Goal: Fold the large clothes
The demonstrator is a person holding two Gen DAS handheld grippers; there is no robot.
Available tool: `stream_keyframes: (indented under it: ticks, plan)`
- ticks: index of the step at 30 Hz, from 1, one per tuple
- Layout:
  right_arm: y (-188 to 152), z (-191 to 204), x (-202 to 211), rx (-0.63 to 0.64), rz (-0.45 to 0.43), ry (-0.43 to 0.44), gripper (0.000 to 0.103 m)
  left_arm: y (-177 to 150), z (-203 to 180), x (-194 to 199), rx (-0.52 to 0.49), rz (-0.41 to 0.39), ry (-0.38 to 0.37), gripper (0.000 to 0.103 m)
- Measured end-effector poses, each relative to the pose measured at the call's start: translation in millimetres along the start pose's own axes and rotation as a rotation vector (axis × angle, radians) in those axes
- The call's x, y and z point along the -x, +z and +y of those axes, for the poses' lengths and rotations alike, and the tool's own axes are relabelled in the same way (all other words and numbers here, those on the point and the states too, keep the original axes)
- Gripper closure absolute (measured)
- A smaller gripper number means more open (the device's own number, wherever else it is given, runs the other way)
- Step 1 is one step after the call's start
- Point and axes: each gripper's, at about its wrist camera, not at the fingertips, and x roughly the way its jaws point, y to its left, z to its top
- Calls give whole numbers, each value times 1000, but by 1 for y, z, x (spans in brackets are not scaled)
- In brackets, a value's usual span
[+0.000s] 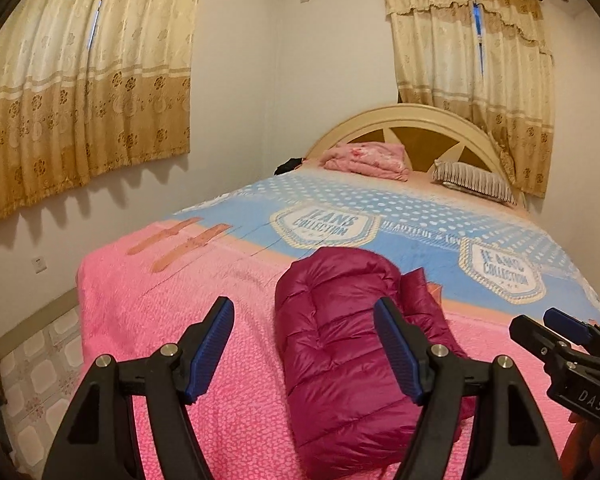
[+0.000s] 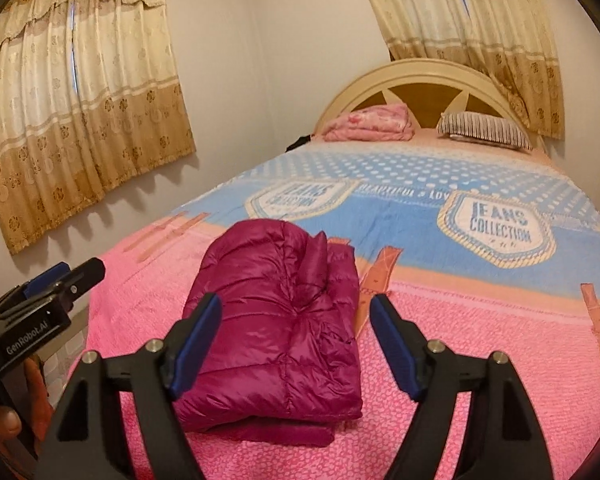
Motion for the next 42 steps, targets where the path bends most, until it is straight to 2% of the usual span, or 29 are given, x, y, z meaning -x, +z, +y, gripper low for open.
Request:
stream_keyframes:
  ticks: [11,42]
  plan:
    - [-1,4,12,15,-24,10,22,5,-1,7,6,-11,-4,29]
    - [-3,2,16,-1,-17,30,18,2,-8,0,-10,13,1,29]
